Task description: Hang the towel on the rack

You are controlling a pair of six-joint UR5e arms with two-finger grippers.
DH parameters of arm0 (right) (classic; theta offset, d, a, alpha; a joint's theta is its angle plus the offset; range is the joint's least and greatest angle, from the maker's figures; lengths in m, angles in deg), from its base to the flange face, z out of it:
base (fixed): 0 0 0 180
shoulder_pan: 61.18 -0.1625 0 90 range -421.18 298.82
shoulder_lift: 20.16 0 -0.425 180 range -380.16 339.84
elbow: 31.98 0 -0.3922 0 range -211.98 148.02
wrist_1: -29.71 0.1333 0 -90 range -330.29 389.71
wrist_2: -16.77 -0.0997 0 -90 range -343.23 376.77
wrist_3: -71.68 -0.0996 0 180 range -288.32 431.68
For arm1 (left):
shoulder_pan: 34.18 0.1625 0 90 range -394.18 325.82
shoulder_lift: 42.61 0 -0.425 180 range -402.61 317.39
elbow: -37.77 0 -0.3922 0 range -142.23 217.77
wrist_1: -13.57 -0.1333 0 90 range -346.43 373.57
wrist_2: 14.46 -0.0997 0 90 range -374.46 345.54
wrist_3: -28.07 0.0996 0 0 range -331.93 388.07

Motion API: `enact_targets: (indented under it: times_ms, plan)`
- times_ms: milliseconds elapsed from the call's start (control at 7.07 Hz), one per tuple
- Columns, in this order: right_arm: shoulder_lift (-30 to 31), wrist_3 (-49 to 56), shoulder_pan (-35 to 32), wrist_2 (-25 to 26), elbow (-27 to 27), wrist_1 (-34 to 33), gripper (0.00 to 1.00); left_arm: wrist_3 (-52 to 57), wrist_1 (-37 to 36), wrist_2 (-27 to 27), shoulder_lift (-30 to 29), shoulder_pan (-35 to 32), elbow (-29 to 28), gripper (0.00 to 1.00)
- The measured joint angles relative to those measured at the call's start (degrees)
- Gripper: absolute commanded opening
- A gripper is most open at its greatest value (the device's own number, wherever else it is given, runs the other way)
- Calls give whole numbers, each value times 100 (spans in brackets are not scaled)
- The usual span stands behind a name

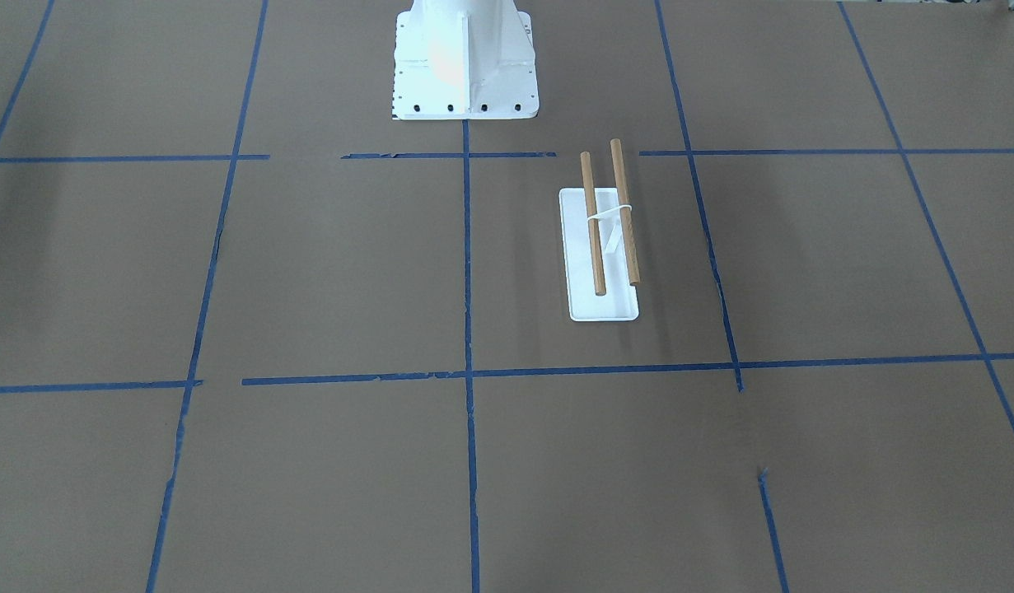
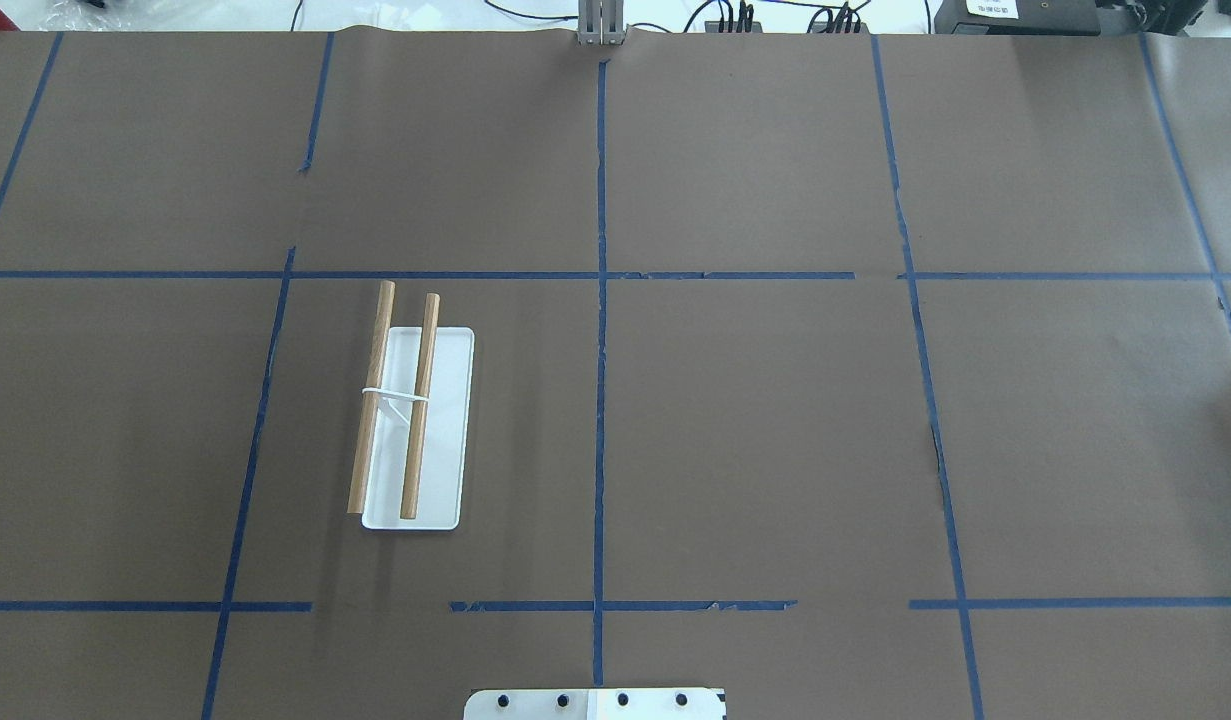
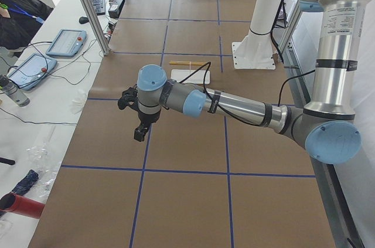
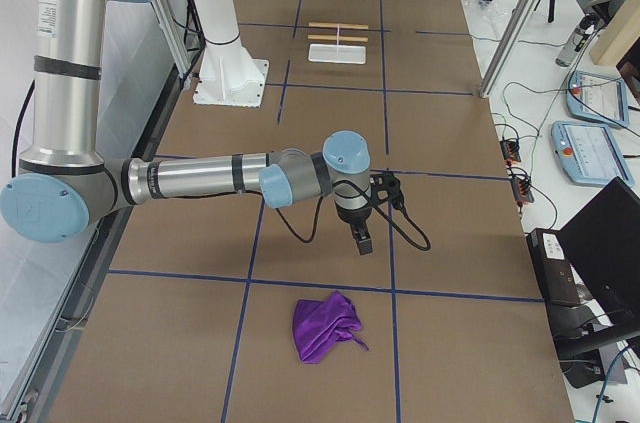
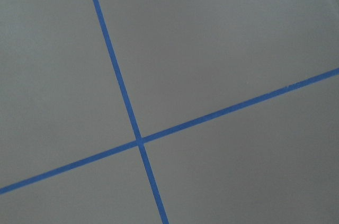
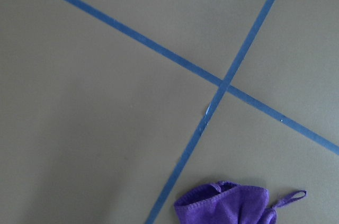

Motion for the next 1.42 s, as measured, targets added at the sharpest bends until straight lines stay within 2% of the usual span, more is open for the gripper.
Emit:
enact_targets:
  times_ms: [142,425,708,849,1132,1415]
  plan:
    - [56,534,0,20,-452,328,99,-2,46,3,-7,2,-18,100]
    - [246,955,13,44,-1170,1116,88,-5,67,5,-16,2,-7,100]
    - [307,1238,102,135,-1663,1465,76,-5,69,5,-32,2,-7,100]
    - [314,1299,195,198,-1766,1501,57,-5,69,5,-35,2,-3,100]
    - [317,1334,355,237,-1818,1518,0,-5,69,5,-32,1,1,100]
    - [283,1563,470,253,-1780,1526,0,-5,69,5,-29,-4,-14,100]
